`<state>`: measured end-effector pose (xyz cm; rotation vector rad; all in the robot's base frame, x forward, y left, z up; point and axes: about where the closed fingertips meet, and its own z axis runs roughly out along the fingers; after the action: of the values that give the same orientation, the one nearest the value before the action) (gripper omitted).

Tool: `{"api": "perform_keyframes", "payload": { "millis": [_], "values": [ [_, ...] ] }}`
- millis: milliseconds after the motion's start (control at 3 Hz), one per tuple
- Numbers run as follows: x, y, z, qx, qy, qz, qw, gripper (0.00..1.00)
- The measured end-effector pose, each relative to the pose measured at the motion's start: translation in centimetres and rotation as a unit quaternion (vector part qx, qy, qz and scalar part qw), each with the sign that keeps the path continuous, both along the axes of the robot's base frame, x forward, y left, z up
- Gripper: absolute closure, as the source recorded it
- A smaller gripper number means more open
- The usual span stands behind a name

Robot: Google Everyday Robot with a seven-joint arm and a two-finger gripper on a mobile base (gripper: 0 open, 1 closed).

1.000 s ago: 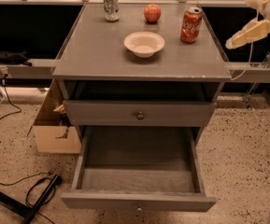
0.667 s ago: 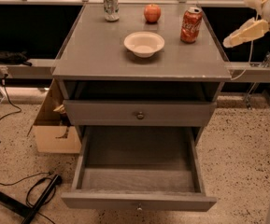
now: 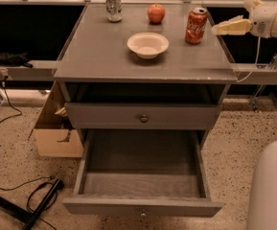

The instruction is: Place coke can into middle drawer

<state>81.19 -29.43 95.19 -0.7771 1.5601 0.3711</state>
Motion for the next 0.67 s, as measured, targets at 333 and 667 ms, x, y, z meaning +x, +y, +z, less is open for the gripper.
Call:
{"api": "perform_keyframes", "payload": {
  "millis": [333,667],
  "values": [
    [2.9,0.9,-0.4,0.030,-0.009,-0.017,0.9994,0.00],
    [5.6,2.9,-2.1,0.031,0.013,-0.034,0.9988,0.00]
  ]
}}
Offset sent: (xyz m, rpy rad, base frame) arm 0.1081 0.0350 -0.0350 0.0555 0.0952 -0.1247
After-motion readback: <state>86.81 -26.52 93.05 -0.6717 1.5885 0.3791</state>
